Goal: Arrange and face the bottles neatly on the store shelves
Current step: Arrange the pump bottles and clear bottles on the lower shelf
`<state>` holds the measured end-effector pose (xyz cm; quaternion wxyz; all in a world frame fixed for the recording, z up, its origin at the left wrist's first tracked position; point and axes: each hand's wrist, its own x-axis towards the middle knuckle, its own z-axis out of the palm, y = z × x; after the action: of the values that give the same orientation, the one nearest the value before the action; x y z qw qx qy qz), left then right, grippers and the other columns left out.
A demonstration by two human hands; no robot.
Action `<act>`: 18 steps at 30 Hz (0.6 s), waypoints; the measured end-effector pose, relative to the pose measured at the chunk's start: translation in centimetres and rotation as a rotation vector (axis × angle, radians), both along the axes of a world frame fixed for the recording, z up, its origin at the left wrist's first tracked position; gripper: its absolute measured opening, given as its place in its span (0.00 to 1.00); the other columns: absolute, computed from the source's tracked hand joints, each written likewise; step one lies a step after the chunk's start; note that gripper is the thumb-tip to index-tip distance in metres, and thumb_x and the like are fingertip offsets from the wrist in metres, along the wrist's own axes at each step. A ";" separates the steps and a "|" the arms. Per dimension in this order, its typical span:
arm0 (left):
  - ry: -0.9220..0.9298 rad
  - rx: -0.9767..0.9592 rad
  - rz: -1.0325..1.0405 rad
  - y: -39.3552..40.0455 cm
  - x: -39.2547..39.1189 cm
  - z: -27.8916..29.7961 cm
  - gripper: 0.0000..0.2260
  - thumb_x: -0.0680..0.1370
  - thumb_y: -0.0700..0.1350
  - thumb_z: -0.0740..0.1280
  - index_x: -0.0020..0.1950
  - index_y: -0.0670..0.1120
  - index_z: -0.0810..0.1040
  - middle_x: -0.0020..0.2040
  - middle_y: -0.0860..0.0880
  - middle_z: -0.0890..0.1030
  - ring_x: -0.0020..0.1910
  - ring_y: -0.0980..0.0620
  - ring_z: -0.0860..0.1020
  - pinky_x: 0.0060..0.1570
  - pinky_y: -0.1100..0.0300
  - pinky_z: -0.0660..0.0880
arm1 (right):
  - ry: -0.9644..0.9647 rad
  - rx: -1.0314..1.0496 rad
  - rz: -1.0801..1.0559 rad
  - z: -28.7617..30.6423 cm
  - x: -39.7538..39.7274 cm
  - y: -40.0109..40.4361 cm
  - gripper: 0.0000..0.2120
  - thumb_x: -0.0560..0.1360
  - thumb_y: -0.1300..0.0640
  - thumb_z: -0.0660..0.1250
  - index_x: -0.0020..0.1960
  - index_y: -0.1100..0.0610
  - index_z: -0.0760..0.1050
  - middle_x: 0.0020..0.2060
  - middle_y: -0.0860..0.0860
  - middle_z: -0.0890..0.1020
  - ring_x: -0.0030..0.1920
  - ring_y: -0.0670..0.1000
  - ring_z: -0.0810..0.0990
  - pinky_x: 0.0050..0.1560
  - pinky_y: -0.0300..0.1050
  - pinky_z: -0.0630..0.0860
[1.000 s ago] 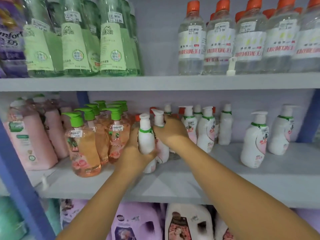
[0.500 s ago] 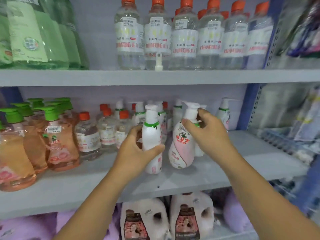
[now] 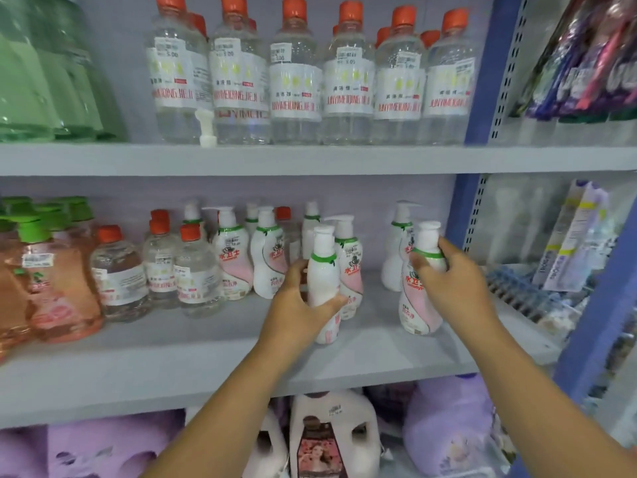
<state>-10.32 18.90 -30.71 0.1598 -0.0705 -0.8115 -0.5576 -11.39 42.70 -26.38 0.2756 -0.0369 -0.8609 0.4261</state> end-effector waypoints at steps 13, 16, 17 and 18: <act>0.110 0.257 0.470 -19.6 2.8 3.4 0.16 0.79 0.56 0.70 0.64 0.52 0.76 0.54 0.56 0.82 0.55 0.56 0.80 0.57 0.57 0.78 | 0.362 -0.109 0.527 -0.7 3.8 -22.3 0.18 0.79 0.55 0.71 0.67 0.50 0.75 0.59 0.42 0.75 0.60 0.45 0.78 0.61 0.44 0.76; 0.120 0.238 0.575 -23.6 2.3 4.3 0.19 0.76 0.59 0.71 0.61 0.50 0.78 0.56 0.51 0.83 0.57 0.50 0.81 0.59 0.54 0.75 | 0.069 -0.141 0.556 0.5 0.7 -29.1 0.25 0.78 0.49 0.72 0.73 0.48 0.70 0.62 0.41 0.74 0.64 0.47 0.76 0.63 0.42 0.73; 0.126 0.206 0.602 -24.5 1.9 4.7 0.21 0.74 0.61 0.70 0.60 0.50 0.78 0.54 0.51 0.83 0.55 0.50 0.82 0.56 0.55 0.75 | 0.010 -0.138 0.556 0.9 -0.4 -30.9 0.26 0.77 0.48 0.72 0.73 0.49 0.70 0.61 0.43 0.73 0.66 0.49 0.76 0.63 0.42 0.72; 0.136 0.145 0.622 -25.2 1.5 5.1 0.22 0.72 0.62 0.68 0.59 0.50 0.79 0.52 0.52 0.84 0.53 0.50 0.82 0.53 0.56 0.76 | -0.029 -0.116 0.540 1.0 -1.6 -32.4 0.27 0.77 0.46 0.72 0.72 0.50 0.71 0.61 0.44 0.75 0.66 0.51 0.76 0.61 0.42 0.72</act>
<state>-8.79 -6.35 -25.59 0.3806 0.1552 -0.7400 -0.5324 -13.01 10.34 -25.41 0.1373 0.1720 -0.8175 0.5322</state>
